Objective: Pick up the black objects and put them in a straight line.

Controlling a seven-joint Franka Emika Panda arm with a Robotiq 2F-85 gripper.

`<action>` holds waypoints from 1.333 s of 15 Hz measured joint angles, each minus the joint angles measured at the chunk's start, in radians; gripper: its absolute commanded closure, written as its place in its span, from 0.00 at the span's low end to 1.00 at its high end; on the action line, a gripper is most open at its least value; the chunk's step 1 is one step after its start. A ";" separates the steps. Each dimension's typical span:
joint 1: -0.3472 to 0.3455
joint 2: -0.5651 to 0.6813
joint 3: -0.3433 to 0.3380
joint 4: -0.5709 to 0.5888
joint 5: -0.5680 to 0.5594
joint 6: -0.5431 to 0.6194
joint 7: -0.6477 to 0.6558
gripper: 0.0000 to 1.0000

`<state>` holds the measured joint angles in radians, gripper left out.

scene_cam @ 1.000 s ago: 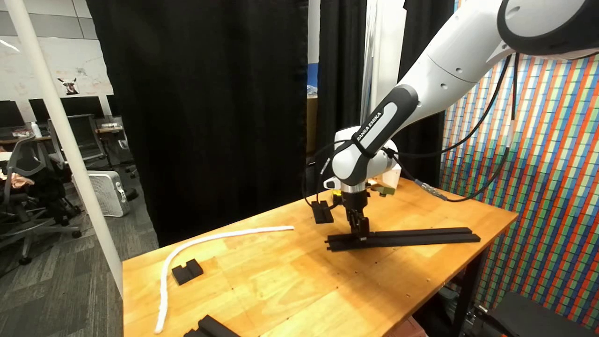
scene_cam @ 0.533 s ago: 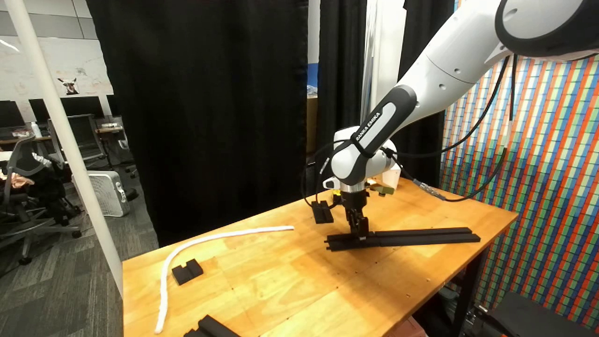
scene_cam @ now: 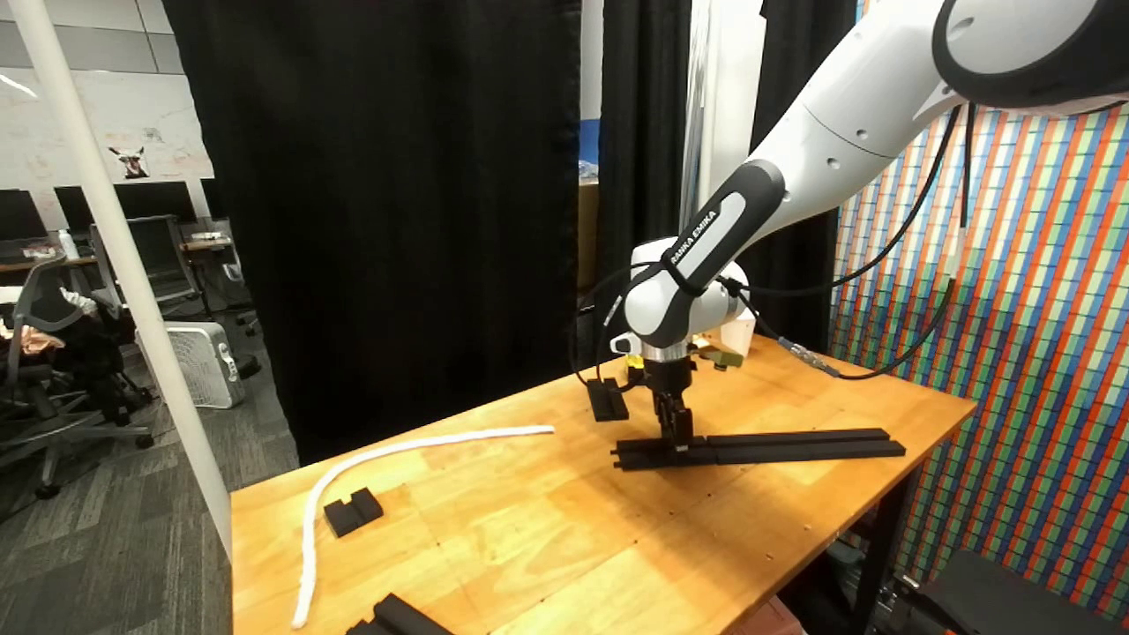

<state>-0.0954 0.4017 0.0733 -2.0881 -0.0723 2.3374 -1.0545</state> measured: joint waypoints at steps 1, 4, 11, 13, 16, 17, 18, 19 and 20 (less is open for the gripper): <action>0.000 0.000 -0.001 0.000 0.000 0.001 0.009 0.54; -0.003 0.000 -0.004 0.000 0.000 0.003 0.021 0.54; -0.011 0.000 -0.011 -0.001 0.000 0.004 0.035 0.07; -0.012 0.001 -0.011 -0.001 0.000 0.003 0.040 0.01; -0.013 0.003 -0.014 -0.004 0.000 0.003 0.049 0.00; -0.014 0.003 -0.014 -0.005 0.000 0.002 0.051 0.00; -0.015 0.003 -0.014 -0.005 0.000 0.002 0.053 0.00; -0.015 0.003 -0.015 -0.005 0.000 0.002 0.054 0.00; -0.015 0.003 -0.016 -0.005 0.000 0.001 0.056 0.00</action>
<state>-0.1105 0.4044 0.0575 -2.0930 -0.0722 2.3385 -0.9982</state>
